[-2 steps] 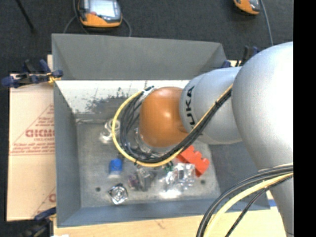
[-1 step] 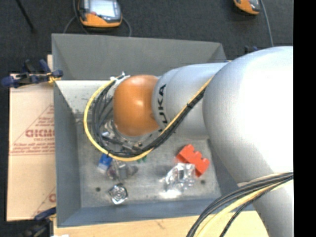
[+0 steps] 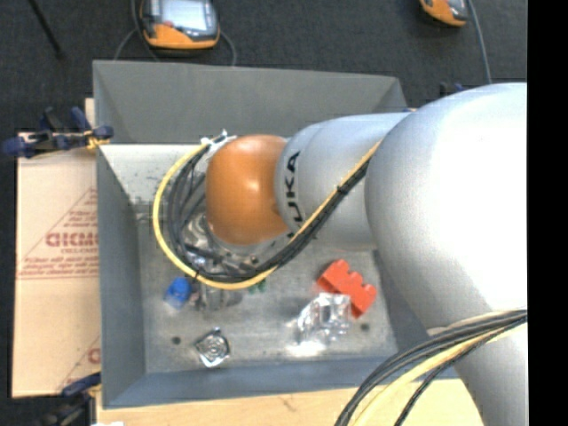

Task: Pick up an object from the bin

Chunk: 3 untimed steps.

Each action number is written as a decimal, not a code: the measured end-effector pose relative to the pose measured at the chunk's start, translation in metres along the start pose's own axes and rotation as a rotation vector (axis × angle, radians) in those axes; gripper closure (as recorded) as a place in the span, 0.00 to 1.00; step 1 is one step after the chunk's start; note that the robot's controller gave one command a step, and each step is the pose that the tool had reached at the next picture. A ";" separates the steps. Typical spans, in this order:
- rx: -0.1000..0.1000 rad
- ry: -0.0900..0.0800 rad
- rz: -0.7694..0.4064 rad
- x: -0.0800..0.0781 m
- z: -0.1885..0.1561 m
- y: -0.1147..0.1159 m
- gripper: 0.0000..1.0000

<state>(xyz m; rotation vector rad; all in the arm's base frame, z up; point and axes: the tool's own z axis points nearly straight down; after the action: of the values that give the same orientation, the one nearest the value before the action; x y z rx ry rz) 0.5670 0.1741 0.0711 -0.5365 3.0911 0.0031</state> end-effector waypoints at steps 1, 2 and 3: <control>0.000 0.000 0.003 0.000 0.000 0.000 0.00; 0.002 0.002 -0.131 0.019 0.000 0.015 0.00; 0.000 -0.001 -0.118 0.014 0.000 0.020 0.00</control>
Offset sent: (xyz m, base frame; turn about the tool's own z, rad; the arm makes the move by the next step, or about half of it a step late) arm 0.0000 0.0000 0.0000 0.0000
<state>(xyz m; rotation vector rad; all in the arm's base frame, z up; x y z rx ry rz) 0.5470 0.1882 0.0707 -0.7180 3.0526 0.0032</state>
